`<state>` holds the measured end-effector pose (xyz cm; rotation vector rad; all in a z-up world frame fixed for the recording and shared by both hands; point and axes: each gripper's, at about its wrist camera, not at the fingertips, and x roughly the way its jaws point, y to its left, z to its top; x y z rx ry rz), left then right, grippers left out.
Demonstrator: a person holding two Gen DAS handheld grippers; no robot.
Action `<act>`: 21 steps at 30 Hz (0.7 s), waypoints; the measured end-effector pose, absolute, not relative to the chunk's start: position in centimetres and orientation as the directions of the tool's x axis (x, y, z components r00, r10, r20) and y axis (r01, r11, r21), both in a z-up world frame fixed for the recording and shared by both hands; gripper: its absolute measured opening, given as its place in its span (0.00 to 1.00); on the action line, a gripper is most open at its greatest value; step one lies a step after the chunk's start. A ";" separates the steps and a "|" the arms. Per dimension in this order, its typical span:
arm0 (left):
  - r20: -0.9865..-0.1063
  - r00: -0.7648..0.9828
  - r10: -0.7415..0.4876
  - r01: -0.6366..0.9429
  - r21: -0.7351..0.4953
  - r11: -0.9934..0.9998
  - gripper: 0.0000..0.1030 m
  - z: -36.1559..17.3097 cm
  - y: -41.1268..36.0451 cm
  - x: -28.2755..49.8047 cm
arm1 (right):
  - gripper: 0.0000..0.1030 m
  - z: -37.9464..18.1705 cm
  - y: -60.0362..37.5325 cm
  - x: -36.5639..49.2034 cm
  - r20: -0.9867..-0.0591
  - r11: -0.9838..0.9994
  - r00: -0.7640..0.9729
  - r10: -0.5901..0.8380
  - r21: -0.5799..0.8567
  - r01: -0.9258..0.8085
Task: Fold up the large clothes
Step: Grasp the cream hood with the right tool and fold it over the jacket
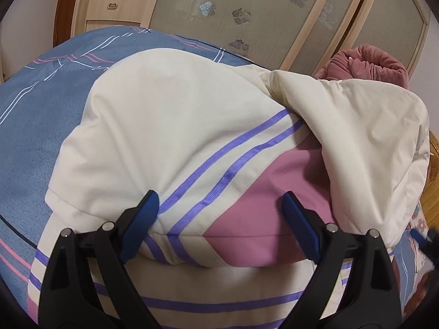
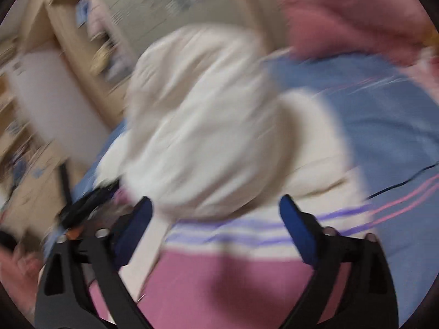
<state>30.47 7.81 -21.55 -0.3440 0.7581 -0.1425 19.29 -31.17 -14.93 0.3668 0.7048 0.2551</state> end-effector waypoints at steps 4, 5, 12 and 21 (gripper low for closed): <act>-0.647 0.720 -0.249 0.004 -0.356 0.935 0.89 -21.5 7.7 30.3 | 0.95 -14.7 -31.3 22.4 -0.551 0.884 0.742 0.381 0.451 -0.119; -0.647 0.720 -0.249 0.004 -0.356 0.935 0.89 -21.5 7.7 30.4 | 0.95 -14.8 -31.0 23.1 -0.560 0.887 0.736 0.379 0.447 -0.116; -0.580 0.783 -0.226 -0.014 -0.379 0.925 0.90 -19.2 8.5 28.6 | 0.12 -14.6 -25.2 25.8 -0.518 0.818 0.676 0.524 0.526 -0.231; -0.531 0.818 -0.223 -0.007 -0.396 0.918 0.91 -15.0 7.9 24.8 | 0.13 -20.7 -28.2 21.1 -0.155 0.309 0.577 0.802 0.934 -0.177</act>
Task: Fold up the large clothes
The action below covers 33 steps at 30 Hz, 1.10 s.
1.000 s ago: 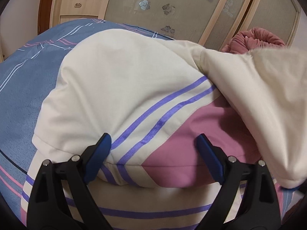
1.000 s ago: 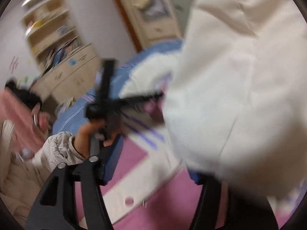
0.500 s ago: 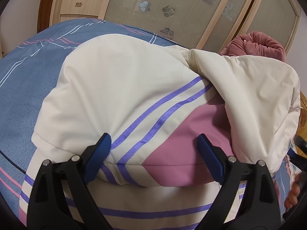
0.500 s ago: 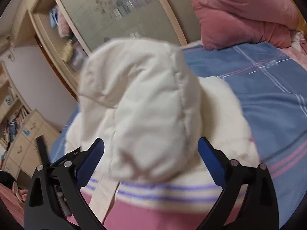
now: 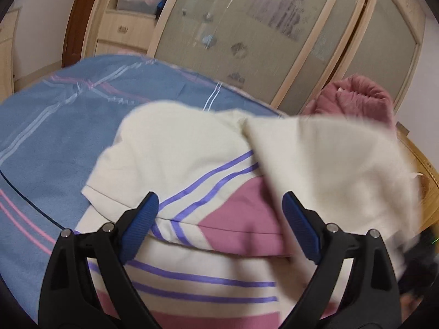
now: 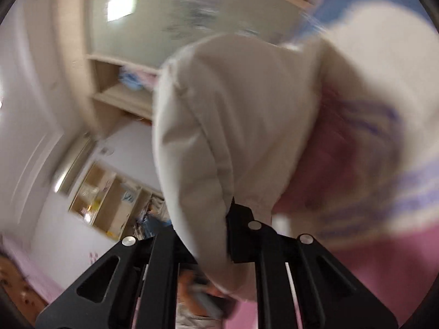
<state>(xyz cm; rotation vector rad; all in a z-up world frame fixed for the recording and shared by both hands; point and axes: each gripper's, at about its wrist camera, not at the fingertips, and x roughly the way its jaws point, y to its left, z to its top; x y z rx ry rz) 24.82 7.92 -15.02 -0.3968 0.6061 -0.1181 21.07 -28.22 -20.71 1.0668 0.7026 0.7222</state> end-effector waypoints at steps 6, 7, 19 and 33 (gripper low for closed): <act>-0.550 0.791 -0.267 0.106 -0.308 0.946 0.92 -11.6 2.2 25.1 | 0.60 -24.3 -30.4 19.0 -0.395 0.475 0.624 0.675 0.879 0.043; -0.552 0.790 -0.266 0.115 -0.293 0.949 0.92 -11.5 1.3 25.1 | 0.68 -22.9 -30.9 18.0 -0.422 0.541 0.662 0.619 0.841 0.029; -0.633 0.689 -0.352 0.193 -0.307 0.932 0.92 -14.6 -4.9 24.8 | 0.82 -10.8 -31.4 17.8 -0.407 0.831 0.827 0.389 0.543 -0.124; -0.704 0.625 -0.338 0.142 -0.323 0.936 0.92 -17.8 -3.9 25.3 | 0.25 -14.7 -28.6 27.2 -0.615 0.838 0.655 0.439 0.543 -0.053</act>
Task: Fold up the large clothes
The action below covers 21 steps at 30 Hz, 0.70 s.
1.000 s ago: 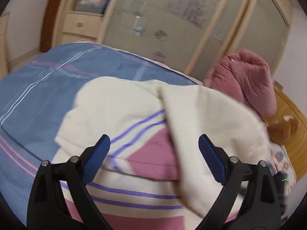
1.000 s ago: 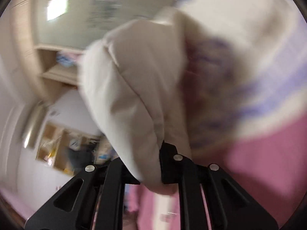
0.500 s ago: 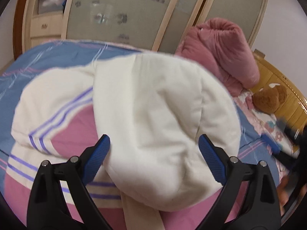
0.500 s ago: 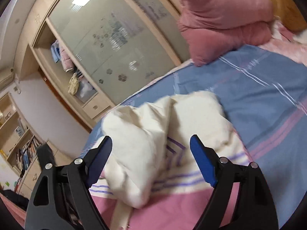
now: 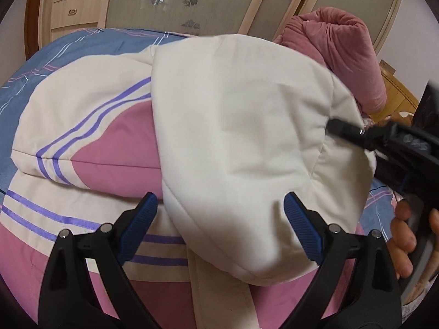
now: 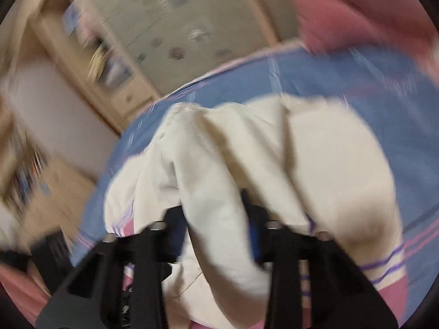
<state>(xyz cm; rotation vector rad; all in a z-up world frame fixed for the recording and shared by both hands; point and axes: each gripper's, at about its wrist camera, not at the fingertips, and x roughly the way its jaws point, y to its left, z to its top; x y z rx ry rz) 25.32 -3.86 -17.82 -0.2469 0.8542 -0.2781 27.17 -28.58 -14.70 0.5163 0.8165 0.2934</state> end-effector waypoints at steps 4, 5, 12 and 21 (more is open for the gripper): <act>-0.714 0.613 -0.338 0.141 -0.323 0.936 0.92 -18.5 -4.3 25.6 | 0.24 -19.9 -32.7 27.3 -0.637 0.765 0.643 0.425 0.633 0.121; -0.717 0.610 -0.339 0.143 -0.321 0.936 0.92 -18.6 -4.5 25.6 | 0.24 -21.0 -32.8 27.2 -0.647 0.763 0.634 0.424 0.632 0.135; -0.674 0.653 -0.346 0.161 -0.323 0.933 0.92 -16.5 -4.7 24.7 | 0.39 -21.8 -31.6 27.0 -0.649 0.821 0.643 0.406 0.568 0.054; -0.586 0.731 -0.349 0.245 -0.252 0.936 0.91 -12.2 -6.9 23.9 | 0.54 -13.7 -32.7 22.4 -0.427 0.831 0.829 0.361 0.551 -0.079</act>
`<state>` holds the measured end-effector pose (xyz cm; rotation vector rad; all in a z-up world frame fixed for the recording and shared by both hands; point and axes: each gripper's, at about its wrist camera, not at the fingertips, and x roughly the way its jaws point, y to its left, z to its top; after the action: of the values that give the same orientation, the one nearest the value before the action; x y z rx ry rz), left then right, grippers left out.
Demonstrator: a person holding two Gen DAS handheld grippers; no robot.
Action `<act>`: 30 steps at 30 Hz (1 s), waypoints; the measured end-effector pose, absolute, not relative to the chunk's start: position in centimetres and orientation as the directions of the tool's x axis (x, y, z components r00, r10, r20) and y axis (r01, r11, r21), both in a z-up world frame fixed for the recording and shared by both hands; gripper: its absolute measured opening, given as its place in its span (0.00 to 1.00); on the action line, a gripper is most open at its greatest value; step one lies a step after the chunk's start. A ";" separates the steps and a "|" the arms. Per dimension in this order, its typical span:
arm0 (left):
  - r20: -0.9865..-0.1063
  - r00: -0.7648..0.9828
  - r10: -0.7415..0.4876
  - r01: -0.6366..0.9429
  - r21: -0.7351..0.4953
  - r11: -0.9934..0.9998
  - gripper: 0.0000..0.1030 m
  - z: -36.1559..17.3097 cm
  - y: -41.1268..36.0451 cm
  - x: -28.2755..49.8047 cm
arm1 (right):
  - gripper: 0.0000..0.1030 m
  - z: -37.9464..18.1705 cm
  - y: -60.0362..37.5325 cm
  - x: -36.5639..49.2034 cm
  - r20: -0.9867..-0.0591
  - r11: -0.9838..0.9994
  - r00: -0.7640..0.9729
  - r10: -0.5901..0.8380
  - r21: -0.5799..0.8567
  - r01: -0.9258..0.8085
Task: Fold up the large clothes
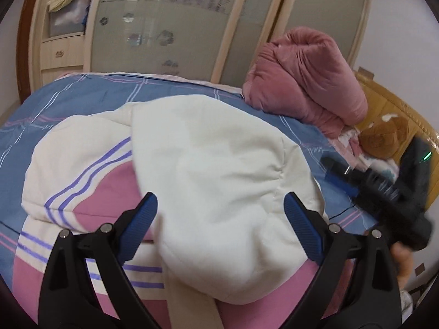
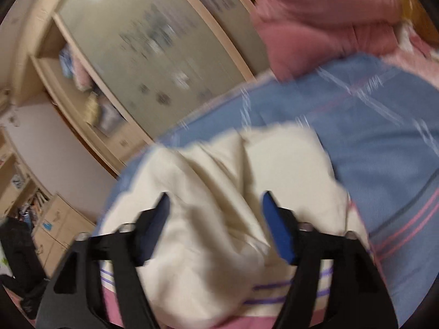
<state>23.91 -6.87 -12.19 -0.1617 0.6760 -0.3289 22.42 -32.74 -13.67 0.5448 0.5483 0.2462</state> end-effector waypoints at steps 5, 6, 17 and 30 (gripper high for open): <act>-0.678 0.633 -0.373 0.277 -0.251 0.927 0.84 -15.6 -8.5 25.2 | 0.46 -11.2 -31.4 24.3 -0.386 0.794 0.783 0.488 0.570 -0.214; -0.695 0.615 -0.372 0.276 -0.251 0.928 0.83 -16.4 -8.6 25.5 | 0.45 -11.1 -30.4 25.3 -0.409 0.788 0.743 0.530 0.562 -0.253; -0.766 0.544 -0.343 0.263 -0.233 0.936 0.83 -20.1 -8.3 26.6 | 0.40 -20.2 -28.1 33.0 -0.678 0.878 0.591 0.436 0.465 -0.115; -0.783 0.518 -0.343 0.267 -0.233 0.935 0.83 -21.2 -7.5 26.2 | 0.41 -21.7 -27.7 29.9 -0.684 0.914 0.622 0.381 0.379 -0.143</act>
<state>26.15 -7.52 -21.22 -0.0868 0.9584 -0.3666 29.87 -27.68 -21.74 0.3026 0.8495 0.3058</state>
